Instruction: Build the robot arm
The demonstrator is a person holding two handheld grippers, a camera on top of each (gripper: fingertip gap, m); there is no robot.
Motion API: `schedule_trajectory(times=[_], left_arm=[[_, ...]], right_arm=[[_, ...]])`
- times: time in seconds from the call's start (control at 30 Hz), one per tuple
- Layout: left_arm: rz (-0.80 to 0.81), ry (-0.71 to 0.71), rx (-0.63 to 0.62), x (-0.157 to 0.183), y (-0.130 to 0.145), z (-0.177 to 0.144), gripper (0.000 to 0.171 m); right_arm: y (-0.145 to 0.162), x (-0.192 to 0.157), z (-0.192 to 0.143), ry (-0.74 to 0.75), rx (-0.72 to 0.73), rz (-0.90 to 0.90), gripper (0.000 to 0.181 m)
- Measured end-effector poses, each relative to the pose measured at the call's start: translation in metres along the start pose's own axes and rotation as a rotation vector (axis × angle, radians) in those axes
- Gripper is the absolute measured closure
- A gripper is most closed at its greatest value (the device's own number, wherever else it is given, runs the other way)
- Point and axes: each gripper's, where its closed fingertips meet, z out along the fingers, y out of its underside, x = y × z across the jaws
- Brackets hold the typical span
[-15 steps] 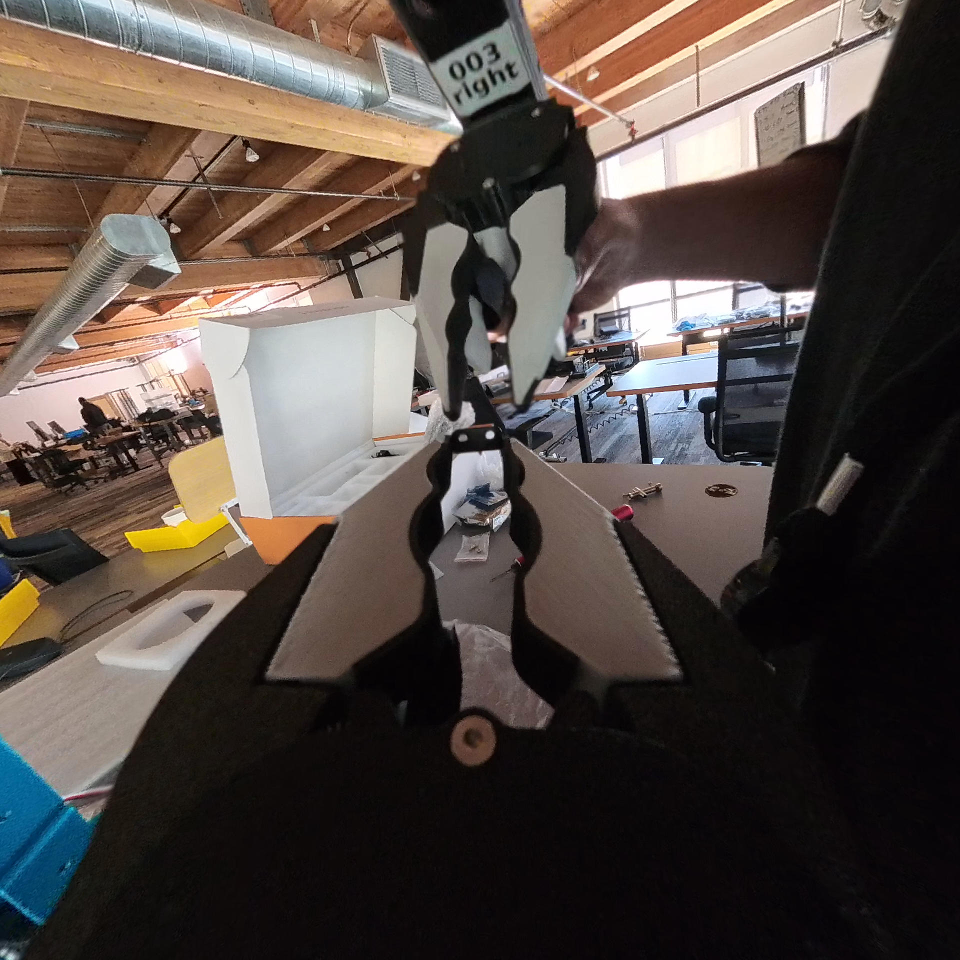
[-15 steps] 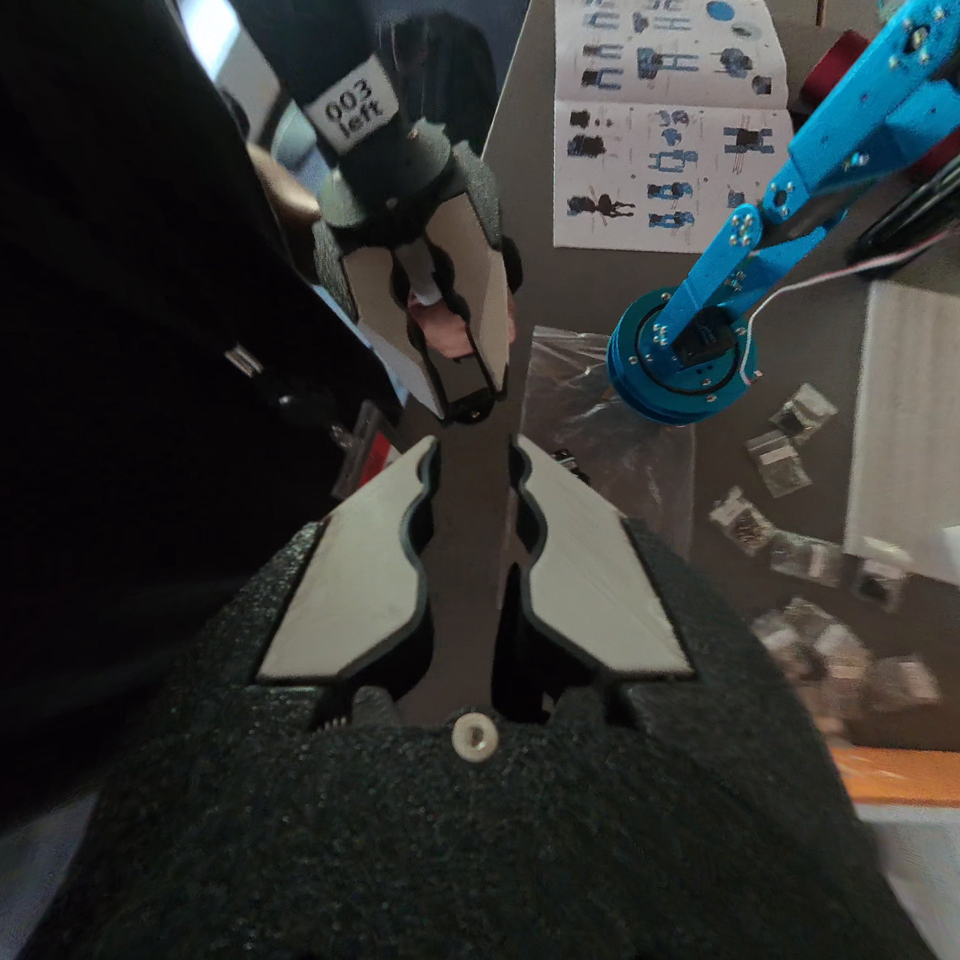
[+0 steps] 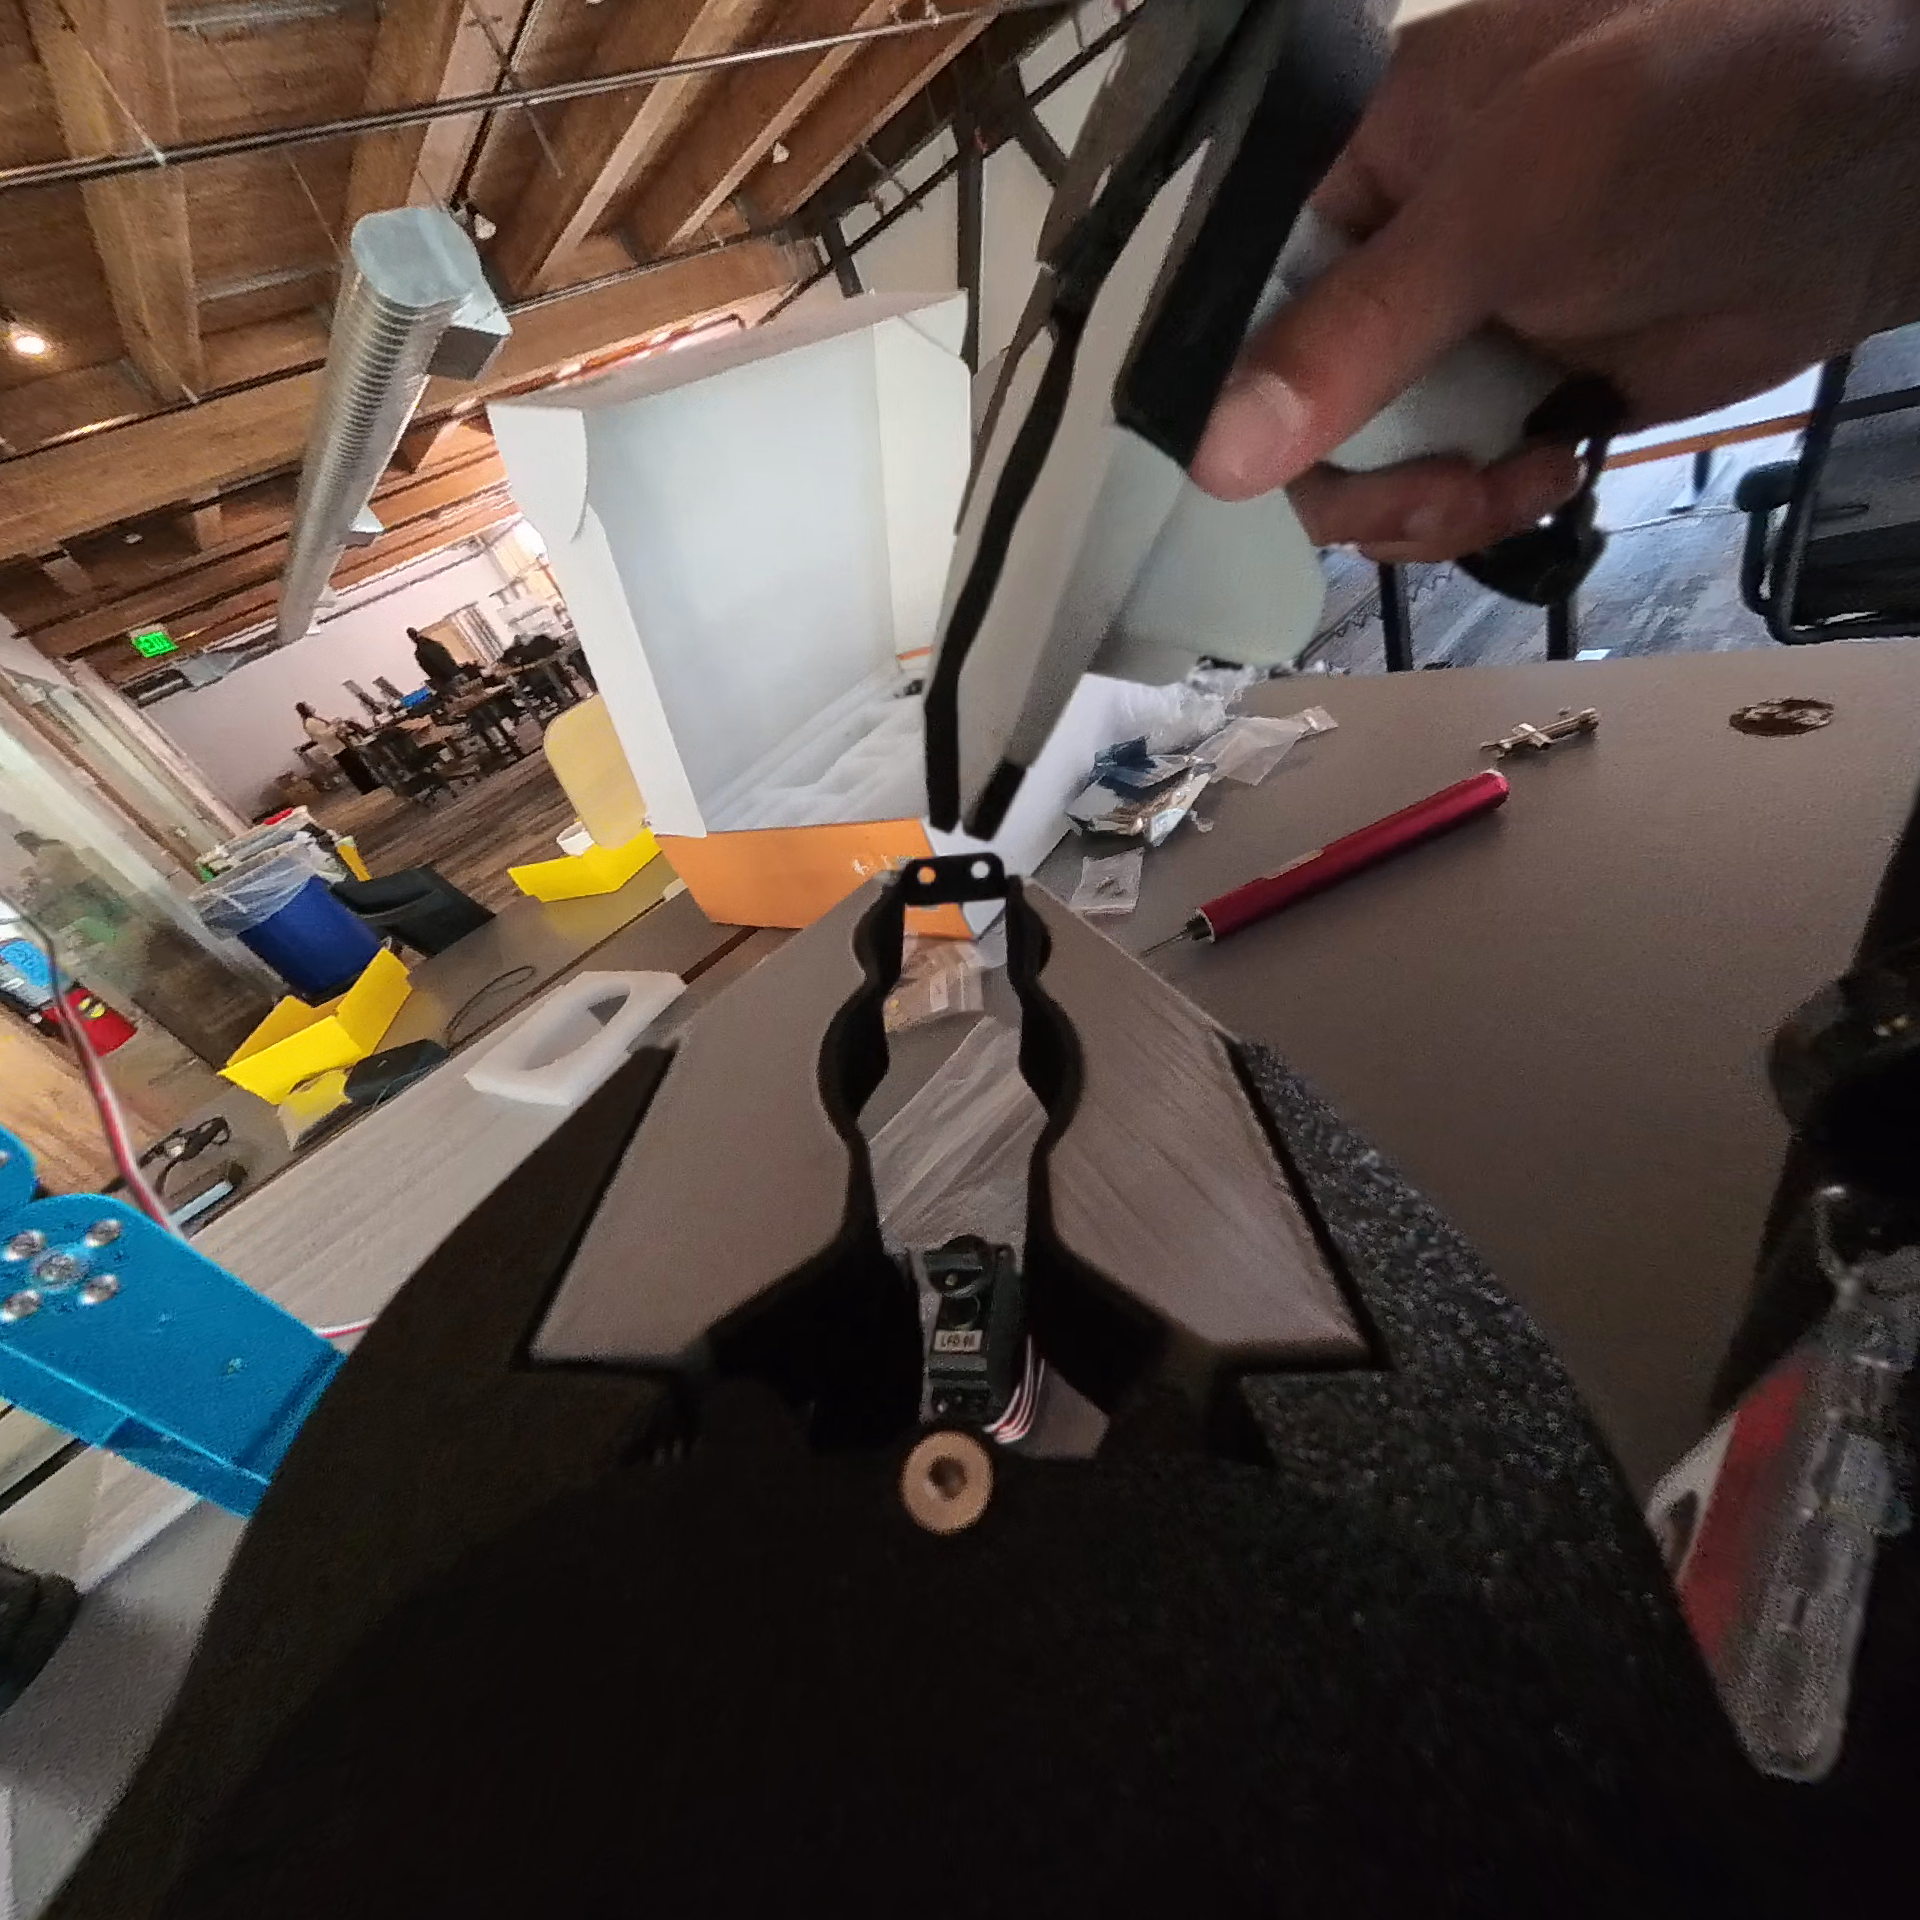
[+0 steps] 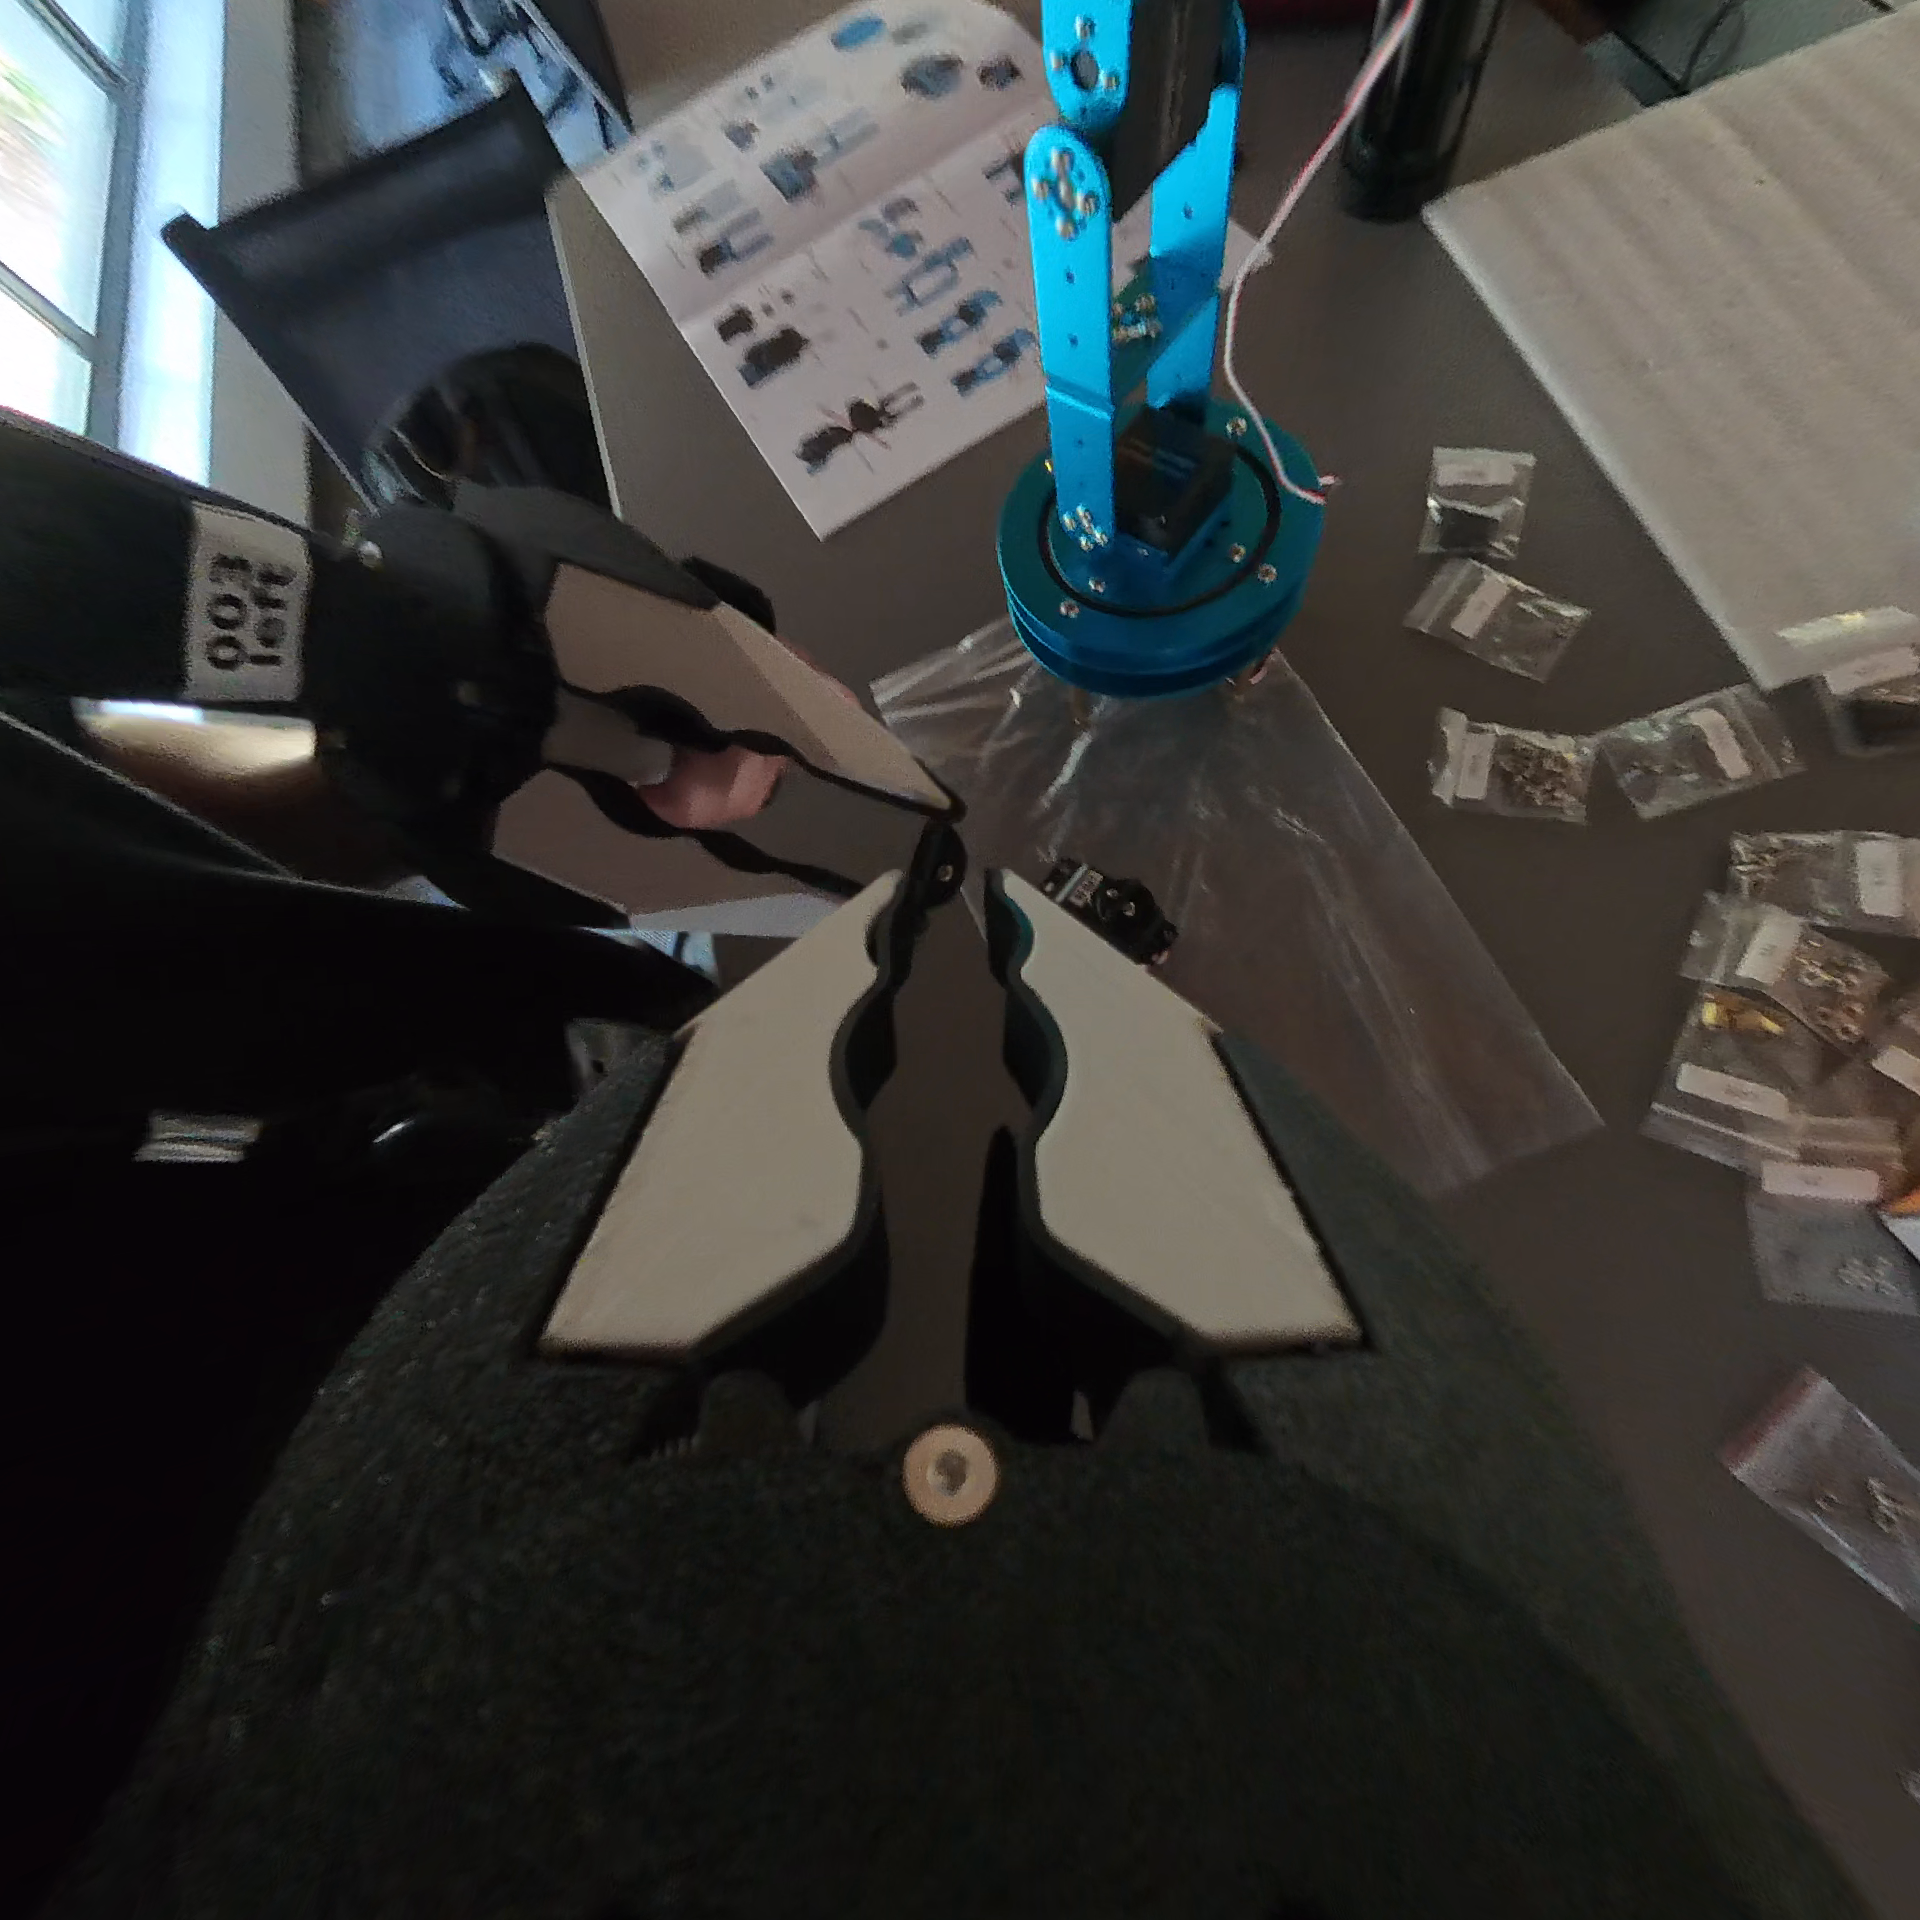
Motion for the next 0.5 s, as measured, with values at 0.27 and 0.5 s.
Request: schedule_trajectory(times=[0.27, 0.5], left_arm=[[-0.055, -0.032, -0.123, -0.01, 0.043, 0.012, 0.153], [-0.086, 0.036, -0.204, -0.013, 0.08, 0.014, 0.154]], right_arm=[[0.005, 0.013, 0.014, 0.014, 0.043, -0.01, 0.163], [0.058, 0.049, 0.04, -0.014, 0.042, 0.129, 0.157]])
